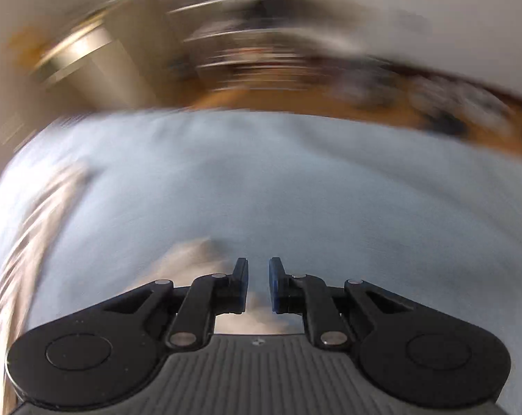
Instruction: Fold clothes
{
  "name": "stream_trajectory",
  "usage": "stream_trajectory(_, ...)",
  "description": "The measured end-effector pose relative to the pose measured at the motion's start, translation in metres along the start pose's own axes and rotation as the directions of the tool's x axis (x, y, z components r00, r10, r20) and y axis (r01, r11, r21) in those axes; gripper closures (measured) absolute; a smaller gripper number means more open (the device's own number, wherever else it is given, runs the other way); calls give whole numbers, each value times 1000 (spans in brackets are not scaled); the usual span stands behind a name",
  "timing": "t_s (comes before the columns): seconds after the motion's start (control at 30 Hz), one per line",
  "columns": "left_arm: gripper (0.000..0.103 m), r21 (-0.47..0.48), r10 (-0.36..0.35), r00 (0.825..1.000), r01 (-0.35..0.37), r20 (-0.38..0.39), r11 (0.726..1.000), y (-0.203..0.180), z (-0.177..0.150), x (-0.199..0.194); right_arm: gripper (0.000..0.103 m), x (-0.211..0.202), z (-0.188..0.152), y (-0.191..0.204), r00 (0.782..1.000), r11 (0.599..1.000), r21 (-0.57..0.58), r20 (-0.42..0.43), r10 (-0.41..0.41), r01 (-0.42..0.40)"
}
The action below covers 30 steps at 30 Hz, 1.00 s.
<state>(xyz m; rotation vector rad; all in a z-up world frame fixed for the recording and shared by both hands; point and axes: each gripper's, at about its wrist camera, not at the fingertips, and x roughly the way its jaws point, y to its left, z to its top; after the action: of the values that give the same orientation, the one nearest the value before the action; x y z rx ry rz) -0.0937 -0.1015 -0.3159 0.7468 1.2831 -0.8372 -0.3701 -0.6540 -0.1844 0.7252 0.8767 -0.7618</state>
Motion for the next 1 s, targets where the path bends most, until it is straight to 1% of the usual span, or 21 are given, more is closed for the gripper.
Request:
stream_trajectory(0.03, 68, -1, -2, 1000, 2, 0, 1000, 0, 0, 0, 74, 2, 6, 22, 999, 995, -90, -6, 49, -49)
stream_trajectory(0.07, 68, -3, -4, 1000, 4, 1, 1000, 1, 0, 0, 61, 3, 12, 45, 995, 979, -178, -16, 96, -98)
stream_trajectory(0.1, 68, -6, -7, 1000, 7, 3, 1000, 1, 0, 0, 58, 12, 9, 77, 989, 945, -290, -60, 138, -150)
stream_trajectory(0.13, 68, -7, -10, 1000, 10, 5, 1000, 2, 0, 0, 58, 22, 2, 110, 977, 893, -399, -119, 175, -209)
stream_trajectory(0.17, 68, -6, -12, 1000, 12, 5, 1000, 2, 0, 0, 58, 33, -7, 141, 967, 832, -495, -173, 187, -249)
stream_trajectory(0.23, 68, 1, -16, 1000, 16, 4, 1000, 3, 0, 0, 58, 51, -24, 188, 960, 710, -650, -229, 158, -272)
stream_trajectory(0.27, 68, 6, -17, 1000, 17, 3, 1000, 3, -1, -2, 58, 60, -33, 211, 957, 638, -716, -253, 139, -282)
stream_trajectory(0.33, 67, 15, -22, 1000, 22, 0, 1000, 3, -3, -6, 58, 72, -45, 238, 962, 529, -805, -256, 96, -267)
stream_trajectory(0.4, 67, 16, -29, 1000, 29, -1, 999, 4, -2, -5, 58, 86, -49, 251, 961, 458, -848, -268, 64, -267)
stream_trajectory(0.43, 67, 15, -33, 999, 33, 0, 999, 6, -2, -5, 58, 93, -48, 255, 957, 429, -860, -288, 39, -277)
stream_trajectory(0.53, 67, 11, -43, 999, 43, 2, 999, 9, -1, -3, 58, 110, -60, 265, 946, 311, -904, -322, -42, -293)
stream_trajectory(0.6, 67, 8, -49, 999, 49, 3, 999, 11, -1, -2, 60, 112, -66, 267, 944, 270, -917, -322, -68, -293)
stream_trajectory(0.63, 67, 6, -53, 999, 53, 4, 999, 12, -1, -1, 62, 113, -69, 267, 944, 251, -923, -321, -80, -293)
stream_trajectory(0.67, 67, 3, -56, 998, 56, 5, 998, 13, 0, 0, 74, 113, -72, 268, 943, 231, -928, -321, -92, -293)
stream_trajectory(0.7, 67, 0, -59, 998, 59, 6, 998, 14, 0, 0, 82, 112, -74, 270, 939, 224, -927, -328, -101, -300)
stream_trajectory(0.73, 66, -4, -63, 998, 63, 9, 998, 15, 0, 1, 100, 110, -79, 274, 945, 196, -939, -308, -113, -283)
stream_trajectory(0.77, 65, -7, -66, 998, 66, 11, 998, 15, 0, 1, 103, 107, -84, 277, 954, 162, -953, -275, -121, -255)
stream_trajectory(0.83, 64, -2, -69, 998, 69, 12, 998, 16, 0, 2, 103, 96, -86, 281, 969, 120, -971, -218, -113, -204)
stream_trajectory(0.9, 64, 8, -69, 998, 69, 10, 998, 16, 0, 2, 103, 87, -73, 287, 982, 134, -979, -167, -93, -154)
stream_trajectory(0.93, 64, 13, -69, 998, 69, 9, 998, 16, 1, 2, 103, 84, -64, 289, 984, 161, -976, -160, -79, -145)
stream_trajectory(1.0, 64, 23, -67, 998, 67, 5, 997, 16, 2, 2, 103, 80, -50, 295, 988, 176, -976, -142, -54, -131)
